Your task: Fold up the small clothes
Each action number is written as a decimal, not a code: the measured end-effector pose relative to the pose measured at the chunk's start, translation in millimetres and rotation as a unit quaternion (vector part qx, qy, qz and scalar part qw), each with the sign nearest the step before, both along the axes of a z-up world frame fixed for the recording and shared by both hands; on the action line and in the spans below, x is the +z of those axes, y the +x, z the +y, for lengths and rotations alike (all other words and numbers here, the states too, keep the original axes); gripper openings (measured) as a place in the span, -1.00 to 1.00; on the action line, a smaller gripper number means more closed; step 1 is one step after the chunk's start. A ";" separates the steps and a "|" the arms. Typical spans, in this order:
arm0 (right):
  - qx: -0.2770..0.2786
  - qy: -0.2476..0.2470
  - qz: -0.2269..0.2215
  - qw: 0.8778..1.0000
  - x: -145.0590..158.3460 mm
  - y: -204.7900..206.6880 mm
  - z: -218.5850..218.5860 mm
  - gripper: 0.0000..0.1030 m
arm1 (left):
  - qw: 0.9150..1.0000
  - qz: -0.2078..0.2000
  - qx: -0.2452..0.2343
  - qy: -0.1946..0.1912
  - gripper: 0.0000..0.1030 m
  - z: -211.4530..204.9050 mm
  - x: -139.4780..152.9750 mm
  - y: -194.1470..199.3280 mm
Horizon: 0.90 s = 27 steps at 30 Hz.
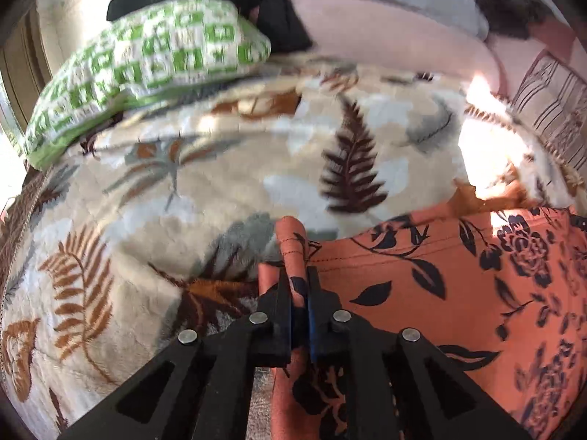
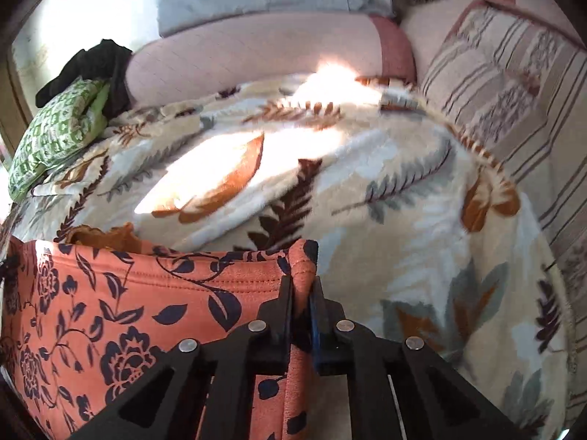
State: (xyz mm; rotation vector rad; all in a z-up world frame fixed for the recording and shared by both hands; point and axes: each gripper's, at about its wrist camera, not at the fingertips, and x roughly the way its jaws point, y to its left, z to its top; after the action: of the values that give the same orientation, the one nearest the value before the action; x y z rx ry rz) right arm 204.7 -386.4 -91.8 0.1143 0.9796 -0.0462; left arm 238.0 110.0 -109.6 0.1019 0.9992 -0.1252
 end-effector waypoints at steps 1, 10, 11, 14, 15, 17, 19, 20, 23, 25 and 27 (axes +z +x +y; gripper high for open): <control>-0.006 0.021 0.030 0.999 -18.5 6.9 -4.0 -0.78 | 1.000 -0.015 0.000 0.001 -0.82 -0.7 0.4 -1.1; -0.023 0.090 -0.048 0.995 42.7 -62.5 -2.2 -0.58 | 0.993 -0.112 -0.013 -0.022 0.14 3.3 85.4 -80.4; -0.016 0.113 -0.048 0.992 49.4 -73.1 2.6 -0.50 | 0.992 -0.119 -0.018 -0.028 0.14 1.7 92.3 -94.6; 0.016 0.202 -0.058 0.978 60.1 -110.8 19.9 0.39 | 0.991 -0.127 -0.033 -0.040 0.36 -7.4 98.3 -136.5; 0.026 0.233 -0.059 0.970 55.9 -123.3 26.6 0.68 | 0.991 -0.122 -0.035 -0.043 0.44 -11.0 93.4 -147.7; 0.022 0.270 -0.059 0.961 39.3 -143.2 32.7 0.80 | 0.993 -0.104 -0.046 -0.038 0.44 -19.8 72.1 -159.9; -0.008 0.277 -0.015 0.961 2.1 -149.3 30.8 0.80 | 0.998 -0.044 -0.043 0.004 0.44 -28.3 29.4 -153.6; -0.034 0.283 0.016 0.958 -21.8 -148.3 24.9 0.72 | 0.999 -0.010 -0.042 0.014 0.48 -29.2 8.2 -147.9; -0.064 0.315 -0.001 0.947 -17.3 -155.0 17.0 0.72 | 0.999 -0.033 -0.022 0.001 0.55 -21.9 21.0 -154.4; -0.055 0.309 -0.027 0.949 8.0 -160.3 20.9 0.72 | 0.998 -0.060 -0.015 -0.015 0.54 -17.4 42.1 -165.3; -0.032 0.309 -0.056 0.949 25.6 -168.1 25.7 0.72 | 0.996 -0.085 -0.021 -0.027 0.56 -15.8 54.1 -179.0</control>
State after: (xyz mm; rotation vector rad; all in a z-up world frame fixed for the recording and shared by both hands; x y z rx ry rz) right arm 36.6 -360.6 -66.2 0.7185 0.8487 0.2089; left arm 59.1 94.3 -55.5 0.0835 0.8231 -0.1786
